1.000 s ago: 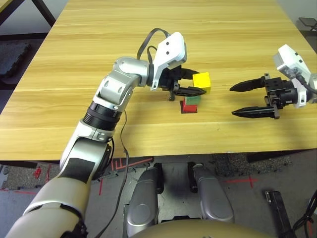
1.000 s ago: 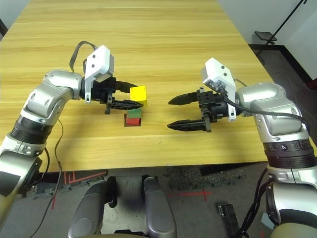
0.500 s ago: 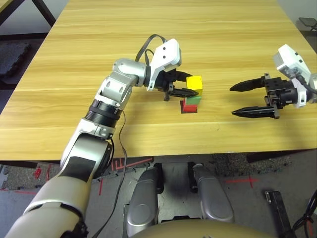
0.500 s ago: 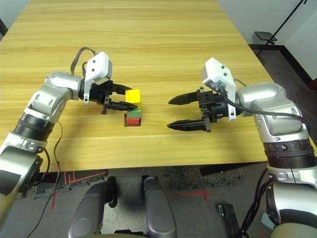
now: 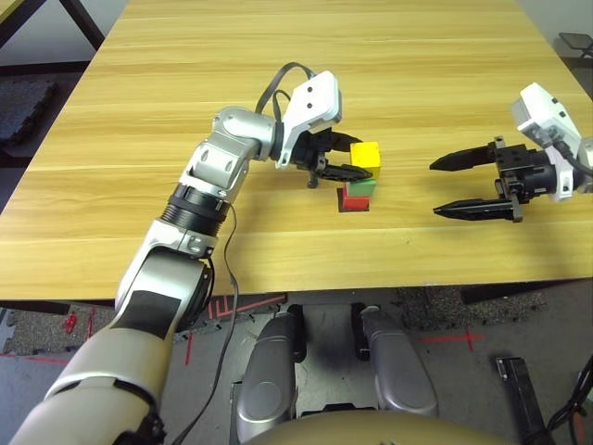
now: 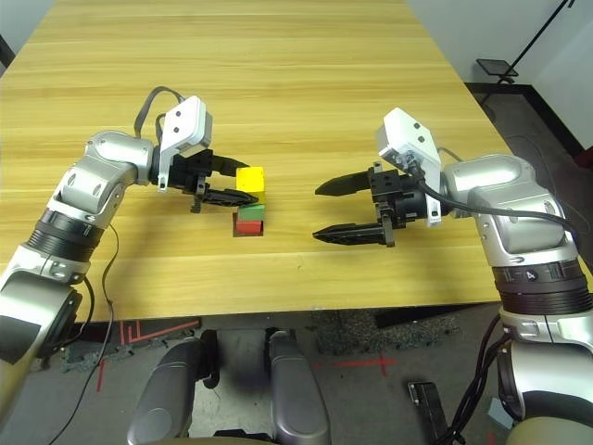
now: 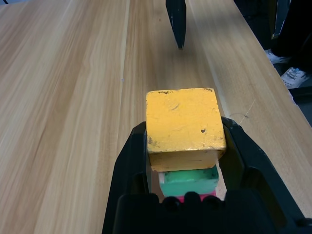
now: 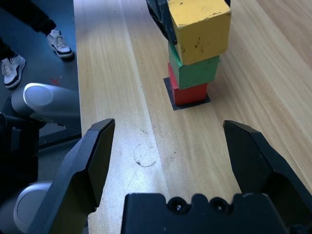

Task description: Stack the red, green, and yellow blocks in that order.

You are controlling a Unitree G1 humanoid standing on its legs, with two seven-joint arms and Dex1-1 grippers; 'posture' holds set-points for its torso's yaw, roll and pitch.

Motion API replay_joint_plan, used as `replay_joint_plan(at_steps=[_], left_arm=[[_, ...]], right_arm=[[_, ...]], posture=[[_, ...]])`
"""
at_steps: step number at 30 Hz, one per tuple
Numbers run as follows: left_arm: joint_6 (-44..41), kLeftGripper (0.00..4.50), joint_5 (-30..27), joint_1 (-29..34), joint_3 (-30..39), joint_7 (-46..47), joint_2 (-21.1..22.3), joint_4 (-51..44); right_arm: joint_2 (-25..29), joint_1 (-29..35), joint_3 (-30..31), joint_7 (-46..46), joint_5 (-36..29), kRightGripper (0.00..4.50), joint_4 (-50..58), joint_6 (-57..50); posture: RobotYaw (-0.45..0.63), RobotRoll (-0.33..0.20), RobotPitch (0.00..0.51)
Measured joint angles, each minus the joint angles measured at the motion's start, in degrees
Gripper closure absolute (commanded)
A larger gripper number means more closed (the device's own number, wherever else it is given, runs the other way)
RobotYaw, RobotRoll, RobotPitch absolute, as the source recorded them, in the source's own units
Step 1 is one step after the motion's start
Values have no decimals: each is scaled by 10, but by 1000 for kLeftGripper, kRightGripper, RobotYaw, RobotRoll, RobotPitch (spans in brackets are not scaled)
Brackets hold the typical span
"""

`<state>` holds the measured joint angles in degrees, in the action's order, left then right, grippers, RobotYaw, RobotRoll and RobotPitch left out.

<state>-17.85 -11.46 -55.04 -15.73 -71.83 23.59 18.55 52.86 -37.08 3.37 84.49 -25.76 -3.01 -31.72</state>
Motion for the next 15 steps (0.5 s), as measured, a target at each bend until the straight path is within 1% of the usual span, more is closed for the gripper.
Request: replay_joint_plan(at_steps=[15], left_arm=[[6, 2450, 12, 0, -1, -11, 5, -1]], right_arm=[[-1, 0, 1, 0, 0, 0, -2, 0]], posture=[[120, 33, 223]])
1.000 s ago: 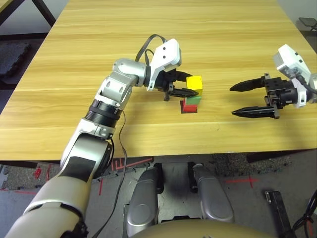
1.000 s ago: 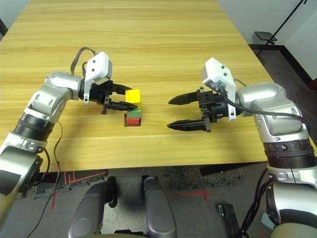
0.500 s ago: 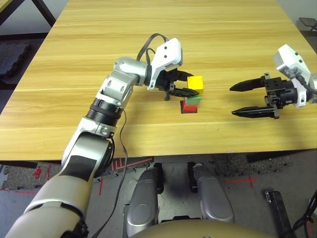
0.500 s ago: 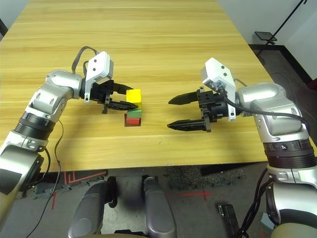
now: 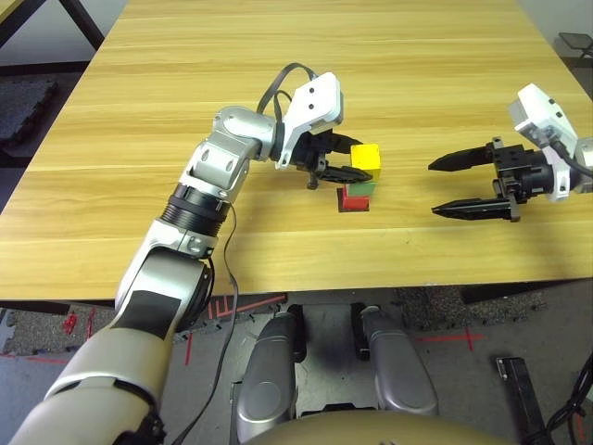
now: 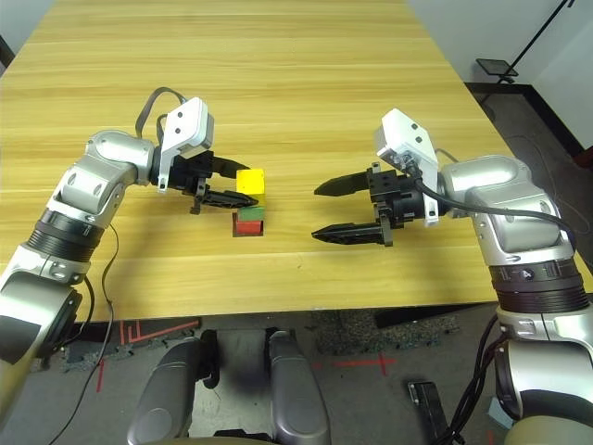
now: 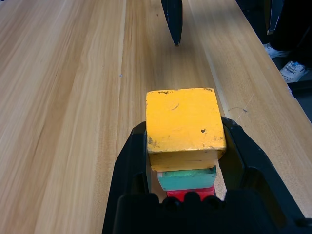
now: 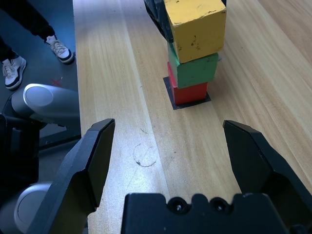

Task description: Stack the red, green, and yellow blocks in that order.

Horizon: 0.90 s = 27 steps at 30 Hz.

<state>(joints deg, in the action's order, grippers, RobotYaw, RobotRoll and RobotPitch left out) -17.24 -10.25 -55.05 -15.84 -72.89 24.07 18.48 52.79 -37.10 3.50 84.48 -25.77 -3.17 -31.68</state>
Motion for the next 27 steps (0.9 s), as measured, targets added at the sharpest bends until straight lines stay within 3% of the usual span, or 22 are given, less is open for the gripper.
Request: replay_joint_plan(at_steps=[9, 17, 27], left_arm=[[-1, 2450, 5, 1, 0, -2, 0, -7], [-26, 64, 7, 1, -3, 6, -1, -6], [-46, 64, 10, 0, -4, -1, 8, 1]], right_arm=[[0, 0, 0, 0, -1, 0, 5, 0], [-1, -1, 1, 0, 2, 0, 2, 0], [-5, -6, 3, 0, 4, 0, -4, 2]], posture=[[120, 27, 218], [126, 33, 215], [132, 37, 212]])
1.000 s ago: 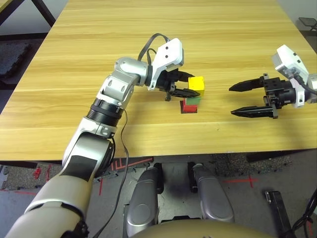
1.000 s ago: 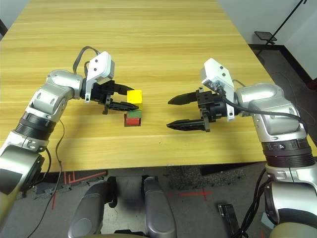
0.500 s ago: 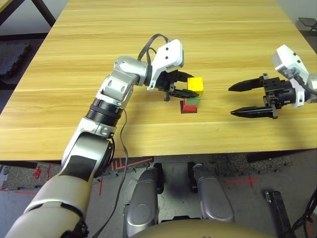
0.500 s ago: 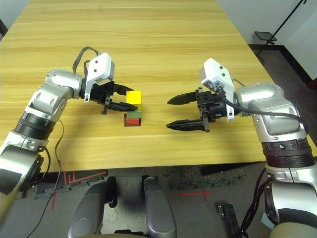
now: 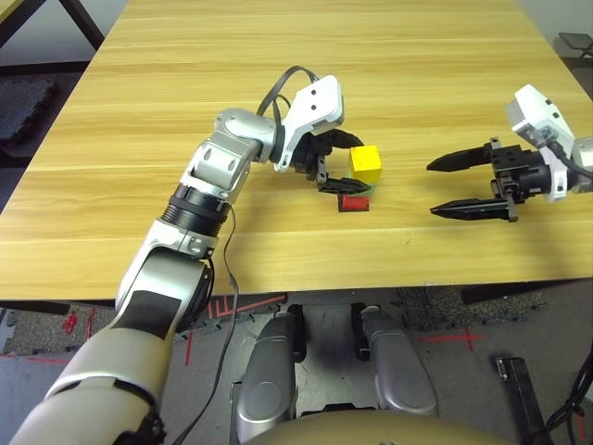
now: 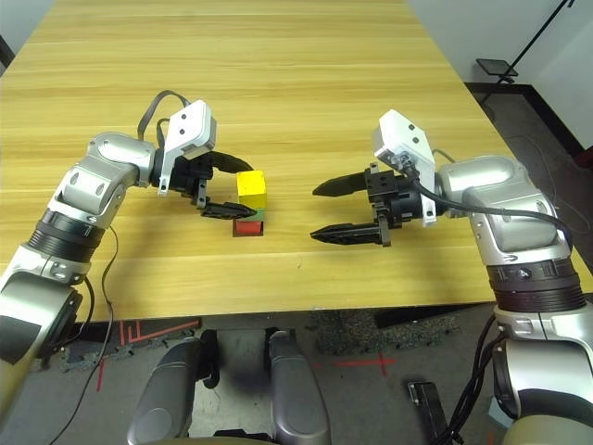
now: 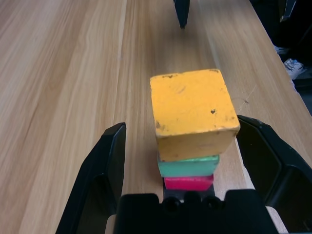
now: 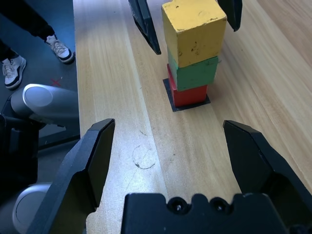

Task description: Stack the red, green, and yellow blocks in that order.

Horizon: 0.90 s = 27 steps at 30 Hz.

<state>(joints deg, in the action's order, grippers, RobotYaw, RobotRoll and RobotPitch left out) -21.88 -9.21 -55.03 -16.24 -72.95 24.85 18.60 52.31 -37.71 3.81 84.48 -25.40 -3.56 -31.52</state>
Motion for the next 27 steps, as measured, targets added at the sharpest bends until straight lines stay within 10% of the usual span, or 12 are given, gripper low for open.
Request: replay_joint_plan(at_steps=[10, 19, 27], left_arm=[[-33, 64, -5, -3, 1, -32, 41, -23], [-8, 64, 15, 1, 22, -59, 175, 44], [50, 64, 27, -10, 144, 139, 177, 192]], right_arm=[[-6, -3, 2, 0, 6, 0, -9, 8], [24, -9, -4, 14, 12, 0, -51, 29], [30, -108, -77, -76, 45, 0, -223, 102]], posture=[[121, 37, 206], [132, 40, 197], [153, 42, 201]])
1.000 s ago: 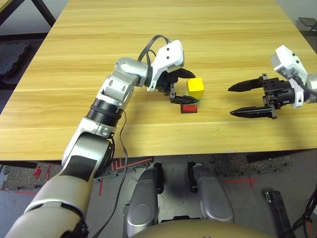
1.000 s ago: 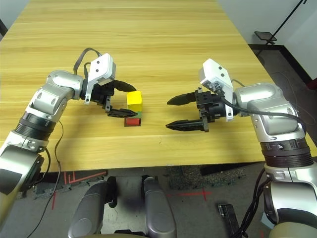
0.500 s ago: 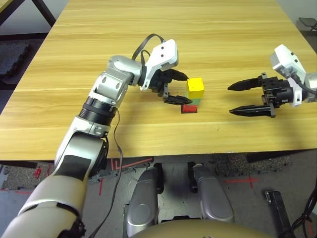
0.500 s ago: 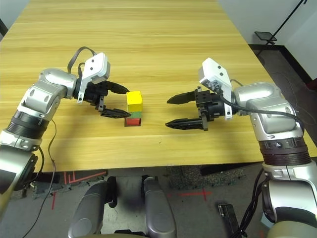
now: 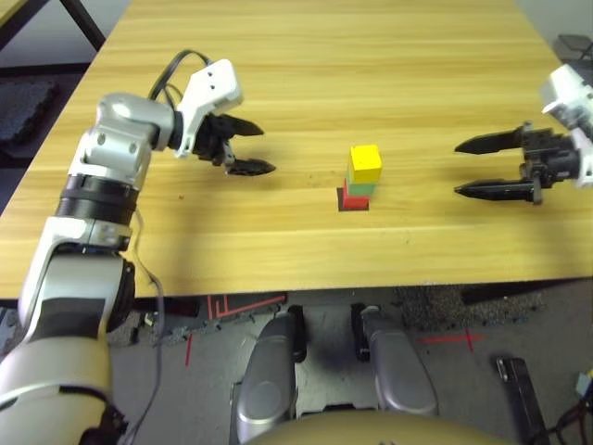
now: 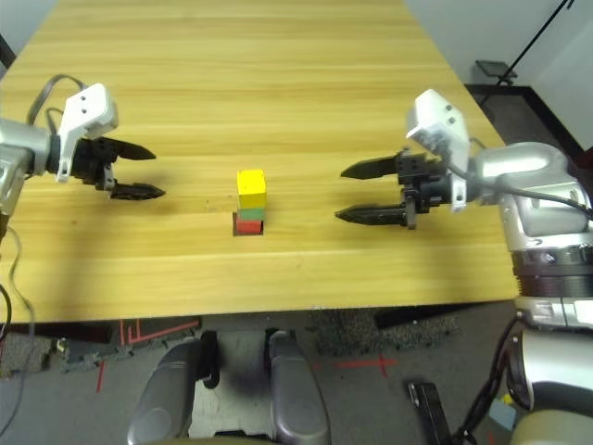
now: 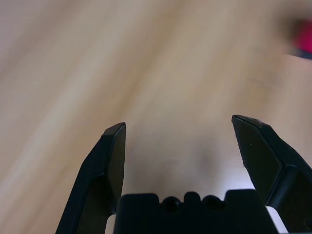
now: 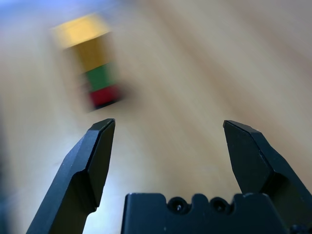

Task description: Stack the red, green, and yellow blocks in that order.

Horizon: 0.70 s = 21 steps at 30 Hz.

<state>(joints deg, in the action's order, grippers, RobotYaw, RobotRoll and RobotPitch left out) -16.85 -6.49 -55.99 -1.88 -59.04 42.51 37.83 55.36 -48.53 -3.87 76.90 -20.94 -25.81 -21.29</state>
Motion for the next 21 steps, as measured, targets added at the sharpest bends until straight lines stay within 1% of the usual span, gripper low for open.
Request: replay_joint_plan(at_steps=[1, 3, 5, 6, 9, 12, 13, 17, 21], left_arm=[[1, 64, -5, 5, 25, 35, -5, -3], [7, 64, -16, 39, 86, 129, -31, -36], [14, 64, -26, 80, 130, 214, -70, -76], [16, 64, -28, 108, 154, 275, -98, -108], [22, 64, -13, 150, 175, 386, -138, -165], [52, 64, 23, 186, 195, 501, -157, -212], [58, 64, 31, 197, 199, 523, -159, -225], [75, 64, 43, 238, 206, 566, -166, -254], [75, 64, 40, 266, 205, 570, -182, -268]], right_arm=[[-4, -3, -12, -19, 1, 0, -9, 8], [-28, -1, -35, -68, 2, 0, -15, 21], [-54, 3, -50, -121, 4, 0, -18, 31], [-77, 2, -63, -174, 11, 0, -23, 40], [-116, -2, -86, -313, 45, 0, -51, 81], [-140, 4, -111, -463, 90, 0, -80, 153], [-145, 11, -121, -498, 96, 0, -84, 171], [-160, 50, -153, -583, 106, 0, -95, 219], [-178, 90, -183, -635, 105, 0, -94, 250]], posture=[[155, 51, 207], [157, 52, 209], [157, 59, 215], [157, 59, 215], [158, 57, 221], [158, 53, 227], [157, 53, 229], [148, 53, 235], [144, 54, 241]])
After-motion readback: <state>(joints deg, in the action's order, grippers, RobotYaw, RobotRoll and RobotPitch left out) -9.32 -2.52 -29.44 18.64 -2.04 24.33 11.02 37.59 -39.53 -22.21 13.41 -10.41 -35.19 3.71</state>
